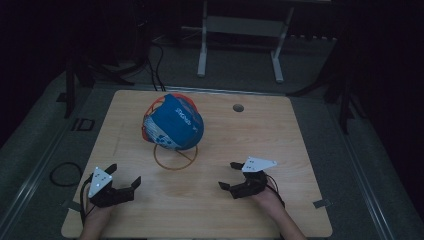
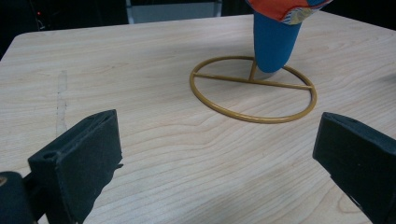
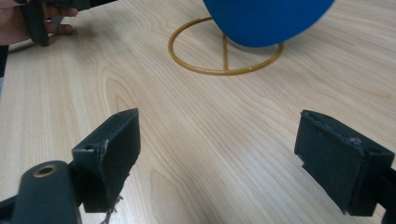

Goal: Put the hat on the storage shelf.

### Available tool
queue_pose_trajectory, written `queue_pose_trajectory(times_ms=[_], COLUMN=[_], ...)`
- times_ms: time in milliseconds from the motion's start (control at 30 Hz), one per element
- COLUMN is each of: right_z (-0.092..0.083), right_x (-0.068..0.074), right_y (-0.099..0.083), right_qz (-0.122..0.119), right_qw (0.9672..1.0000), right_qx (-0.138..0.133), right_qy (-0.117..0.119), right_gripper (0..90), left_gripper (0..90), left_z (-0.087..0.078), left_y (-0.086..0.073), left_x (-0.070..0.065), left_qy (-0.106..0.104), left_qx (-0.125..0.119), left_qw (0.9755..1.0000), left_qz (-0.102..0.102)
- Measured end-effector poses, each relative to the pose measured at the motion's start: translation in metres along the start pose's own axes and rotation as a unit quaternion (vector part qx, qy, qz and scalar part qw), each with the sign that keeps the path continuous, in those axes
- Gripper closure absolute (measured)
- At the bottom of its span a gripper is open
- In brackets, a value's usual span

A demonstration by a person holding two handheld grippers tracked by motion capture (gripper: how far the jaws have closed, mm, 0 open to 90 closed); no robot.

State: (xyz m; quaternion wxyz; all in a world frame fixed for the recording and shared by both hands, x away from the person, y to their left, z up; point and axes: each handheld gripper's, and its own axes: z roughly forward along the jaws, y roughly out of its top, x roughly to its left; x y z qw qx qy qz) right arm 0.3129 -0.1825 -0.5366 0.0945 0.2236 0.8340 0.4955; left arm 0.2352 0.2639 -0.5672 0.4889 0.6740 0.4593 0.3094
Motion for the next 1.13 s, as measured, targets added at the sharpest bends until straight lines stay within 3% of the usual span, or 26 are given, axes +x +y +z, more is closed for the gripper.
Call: queue_pose_trajectory(times_ms=[433,933,1133], right_z=[-0.011,-0.024,-0.038], right_x=[-0.017,-0.037,-0.052], right_y=[-0.023,-0.038,-0.044], right_qz=[0.01,-0.001,0.019], right_qw=[0.9997,0.9997,0.9986], right_qx=[0.001,-0.023,-0.035], right_qy=[-0.023,-0.01,-0.034], right_gripper=[14.4,14.5,14.7], left_gripper=[1.6,1.6,1.6], left_z=[0.0,-0.003,-0.002], left_y=[0.0,-0.001,0.0], left_x=[-0.001,-0.001,-0.001], left_qy=[-0.002,-0.004,-0.006], left_qx=[0.001,-0.004,-0.003], left_qw=[1.0,1.0,1.0], left_qz=[0.003,0.003,0.003])
